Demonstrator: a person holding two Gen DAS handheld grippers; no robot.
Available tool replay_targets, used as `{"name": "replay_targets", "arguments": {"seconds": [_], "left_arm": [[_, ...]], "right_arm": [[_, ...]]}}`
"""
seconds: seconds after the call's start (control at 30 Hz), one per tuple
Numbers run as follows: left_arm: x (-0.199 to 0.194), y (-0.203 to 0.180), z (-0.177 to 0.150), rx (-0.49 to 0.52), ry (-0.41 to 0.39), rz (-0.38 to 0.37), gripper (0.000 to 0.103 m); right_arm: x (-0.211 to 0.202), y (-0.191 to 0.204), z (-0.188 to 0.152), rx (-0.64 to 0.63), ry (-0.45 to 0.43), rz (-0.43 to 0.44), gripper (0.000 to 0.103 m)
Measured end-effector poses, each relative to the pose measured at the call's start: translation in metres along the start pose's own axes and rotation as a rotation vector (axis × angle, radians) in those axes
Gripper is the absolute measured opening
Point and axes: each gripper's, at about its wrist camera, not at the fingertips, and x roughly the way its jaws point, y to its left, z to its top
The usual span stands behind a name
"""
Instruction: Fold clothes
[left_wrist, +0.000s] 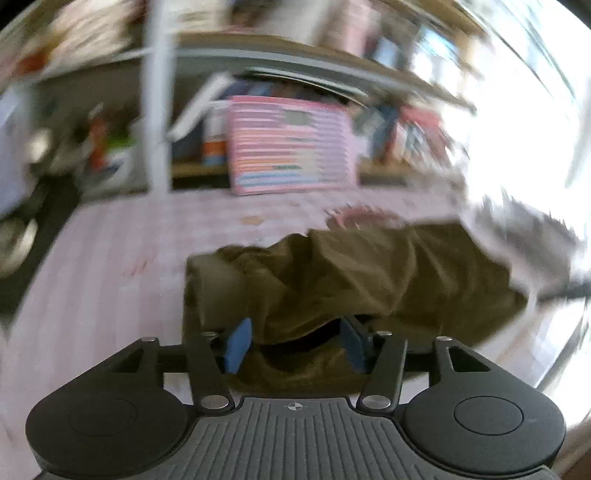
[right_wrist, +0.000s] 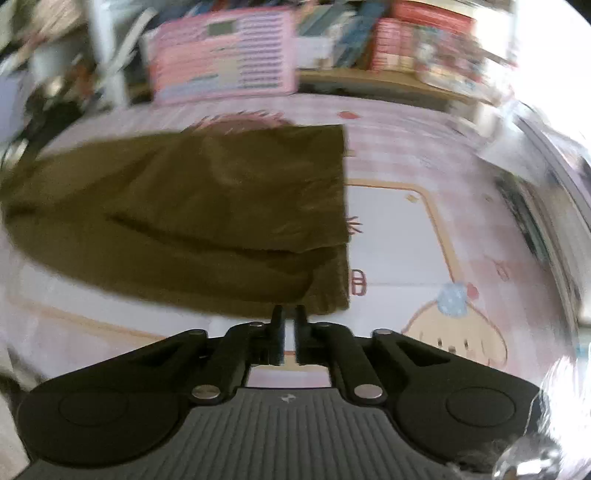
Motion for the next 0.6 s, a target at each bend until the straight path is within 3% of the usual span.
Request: {"name": "replay_targets", "arguments": {"seconds": [0.03, 0.07, 0.17, 0.27, 0.43, 0.6], "left_arm": [[-0.001, 0.006, -0.004, -0.104, 0.006, -0.011, 0.056], [0.002, 0.013, -0.009, -0.221, 0.022, -0.029, 0.056], [0.009, 0.031, -0.025, -0.565, 0.064, -0.079, 0.054], [0.012, 0.039, -0.039, -0.808, 0.031, -0.132, 0.054], [0.028, 0.045, -0.036, -1.021, -0.024, -0.213, 0.055], [0.053, 0.045, -0.030, -1.109, -0.031, -0.175, 0.055]], "right_arm": [[-0.001, -0.003, 0.001, 0.078, 0.002, 0.002, 0.042], [0.000, -0.007, 0.002, 0.174, 0.007, 0.011, 0.044], [0.008, -0.023, 0.002, 0.496, 0.022, 0.112, 0.044], [0.016, -0.035, 0.004, 0.742, 0.005, 0.206, 0.042], [0.032, -0.052, 0.016, 0.944, -0.006, 0.270, 0.042], [0.053, -0.069, 0.022, 1.085, 0.014, 0.263, 0.042]]}}
